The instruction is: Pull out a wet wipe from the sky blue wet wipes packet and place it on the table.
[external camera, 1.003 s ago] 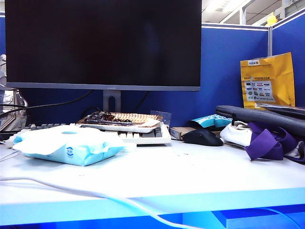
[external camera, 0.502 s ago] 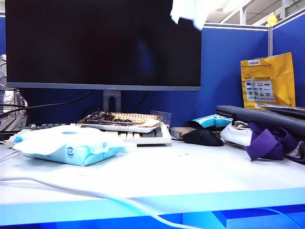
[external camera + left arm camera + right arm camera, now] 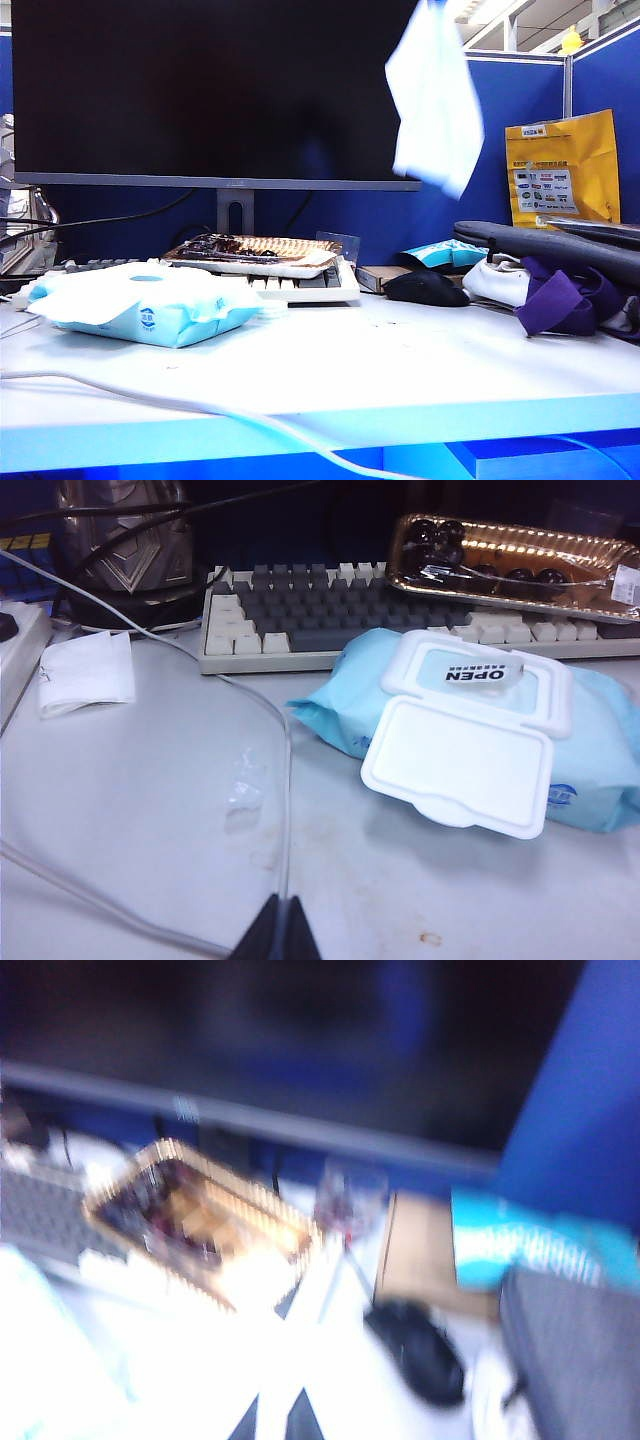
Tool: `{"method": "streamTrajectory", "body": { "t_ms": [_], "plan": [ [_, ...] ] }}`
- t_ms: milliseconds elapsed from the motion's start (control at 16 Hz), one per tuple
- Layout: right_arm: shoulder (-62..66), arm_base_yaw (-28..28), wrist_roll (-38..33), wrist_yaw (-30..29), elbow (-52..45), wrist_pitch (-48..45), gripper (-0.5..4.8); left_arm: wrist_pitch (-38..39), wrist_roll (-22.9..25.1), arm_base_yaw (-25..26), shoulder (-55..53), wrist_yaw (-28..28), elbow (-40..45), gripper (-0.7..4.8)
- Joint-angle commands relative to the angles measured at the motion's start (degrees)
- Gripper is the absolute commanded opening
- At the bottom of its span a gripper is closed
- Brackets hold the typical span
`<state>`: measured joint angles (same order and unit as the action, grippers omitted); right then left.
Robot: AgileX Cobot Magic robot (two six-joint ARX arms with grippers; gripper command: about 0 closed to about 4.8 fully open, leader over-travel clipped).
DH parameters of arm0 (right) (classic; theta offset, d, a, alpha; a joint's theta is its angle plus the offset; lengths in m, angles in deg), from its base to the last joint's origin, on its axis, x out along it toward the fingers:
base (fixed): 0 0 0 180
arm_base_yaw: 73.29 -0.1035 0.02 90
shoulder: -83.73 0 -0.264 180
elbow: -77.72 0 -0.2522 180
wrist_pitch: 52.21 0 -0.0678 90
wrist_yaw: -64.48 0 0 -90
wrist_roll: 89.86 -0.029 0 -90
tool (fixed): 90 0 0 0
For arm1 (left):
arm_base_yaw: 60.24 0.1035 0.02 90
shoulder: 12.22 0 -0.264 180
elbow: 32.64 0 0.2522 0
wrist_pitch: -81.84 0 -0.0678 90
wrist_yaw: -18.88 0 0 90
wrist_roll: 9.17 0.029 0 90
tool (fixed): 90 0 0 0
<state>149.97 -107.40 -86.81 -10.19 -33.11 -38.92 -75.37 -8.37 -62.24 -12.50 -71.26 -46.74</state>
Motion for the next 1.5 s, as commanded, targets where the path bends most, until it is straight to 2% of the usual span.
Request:
{"method": "streamTrajectory", "body": {
  "t_ms": [63,313,690,1128,1505],
  "plan": [
    [-0.26,0.13,-1.7,0.2,-3.89,-4.15,-0.06,0.7,0.24,0.04,0.17,0.2,0.02,-0.05],
    [1.88,0.94,-3.52,0.39,-7.3,-5.95,-0.06,0.68,0.24,0.04,0.17,0.2,0.02,-0.05],
    [8.81,5.66,-7.65,-0.04,-7.28,-8.26,-0.06,0.68,0.24,0.04,0.17,0.2,0.02,-0.05],
    [15.32,5.7,-10.25,-3.04,-7.26,-5.79,-0.06,0.68,0.24,0.04,0.17,0.2,0.02,-0.05],
    [17.16,5.73,-10.58,-2.82,-7.21,-5.66,-0.06,0.7,0.24,0.04,0.17,0.2,0.02,-0.05]
  ]
}}
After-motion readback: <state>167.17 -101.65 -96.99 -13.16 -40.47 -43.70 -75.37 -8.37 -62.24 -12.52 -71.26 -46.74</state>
